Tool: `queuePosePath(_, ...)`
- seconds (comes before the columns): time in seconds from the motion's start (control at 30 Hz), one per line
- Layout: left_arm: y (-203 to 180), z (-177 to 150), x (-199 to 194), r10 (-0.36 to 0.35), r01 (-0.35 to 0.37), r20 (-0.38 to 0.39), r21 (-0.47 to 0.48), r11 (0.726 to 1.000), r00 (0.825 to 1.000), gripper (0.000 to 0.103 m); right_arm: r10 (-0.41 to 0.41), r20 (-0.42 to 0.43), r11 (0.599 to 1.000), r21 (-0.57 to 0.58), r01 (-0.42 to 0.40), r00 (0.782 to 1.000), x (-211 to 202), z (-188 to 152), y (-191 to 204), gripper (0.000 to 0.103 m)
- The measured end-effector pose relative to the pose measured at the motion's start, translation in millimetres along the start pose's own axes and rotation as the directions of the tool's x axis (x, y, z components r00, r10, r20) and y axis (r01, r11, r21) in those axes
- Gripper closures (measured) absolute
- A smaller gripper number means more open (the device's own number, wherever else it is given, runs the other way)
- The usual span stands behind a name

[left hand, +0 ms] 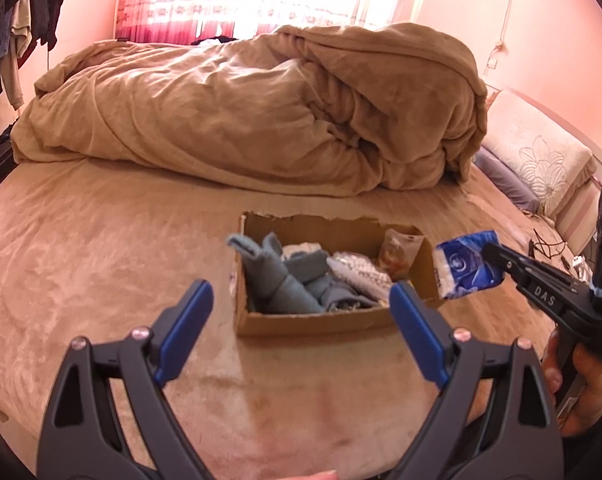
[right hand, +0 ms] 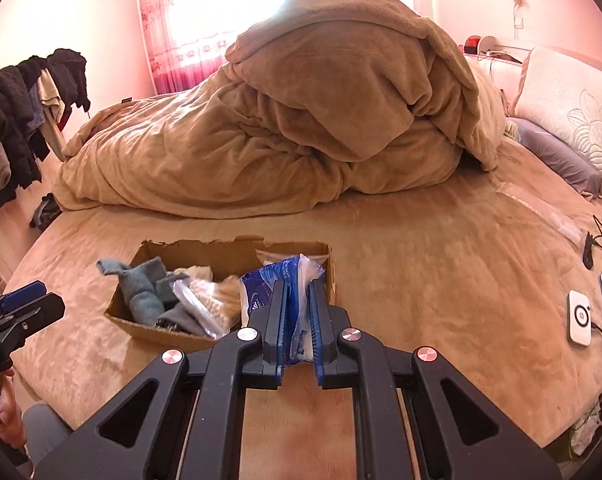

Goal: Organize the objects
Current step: 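Lower the wipes pack into the box and open the right tool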

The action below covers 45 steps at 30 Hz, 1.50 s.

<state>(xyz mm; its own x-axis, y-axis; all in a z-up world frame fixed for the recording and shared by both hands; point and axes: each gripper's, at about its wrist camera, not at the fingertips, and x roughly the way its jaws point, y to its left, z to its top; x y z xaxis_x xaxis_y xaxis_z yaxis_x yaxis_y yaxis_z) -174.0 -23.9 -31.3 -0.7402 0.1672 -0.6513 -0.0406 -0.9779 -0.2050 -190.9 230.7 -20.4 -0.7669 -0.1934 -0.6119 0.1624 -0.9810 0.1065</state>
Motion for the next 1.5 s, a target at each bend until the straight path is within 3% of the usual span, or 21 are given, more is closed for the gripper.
queuePosePath(0.57,29,-1,64,0.053,-0.057,-0.079,-0.043,0.997,0.995,0.012,0.002,-0.124,1.000,-0.011,-0.003,0.992,82,-17,11,0.089)
queuePosePath(0.77,30,-4,70,0.083,-0.087,-0.094,-0.041,0.995,0.992,0.012,0.006,-0.167,0.999,0.035,-0.001,0.986,98,-24,-2,0.074)
queuePosePath(0.93,24,-3,63,0.088,-0.091,-0.089,-0.033,0.995,0.992,0.012,0.053,-0.141,0.998,0.047,-0.047,0.989,86,-22,-1,0.051)
queuePosePath(1.0,21,-3,57,0.089,-0.092,-0.086,-0.027,0.995,0.992,0.012,0.047,-0.120,0.998,0.043,-0.042,0.992,79,-19,0,0.047)
queuePosePath(1.5,-1,-12,-11,0.111,-0.112,-0.039,-0.004,0.994,0.993,0.012,0.038,-0.045,0.999,0.002,-0.038,0.998,7,-16,10,0.043)
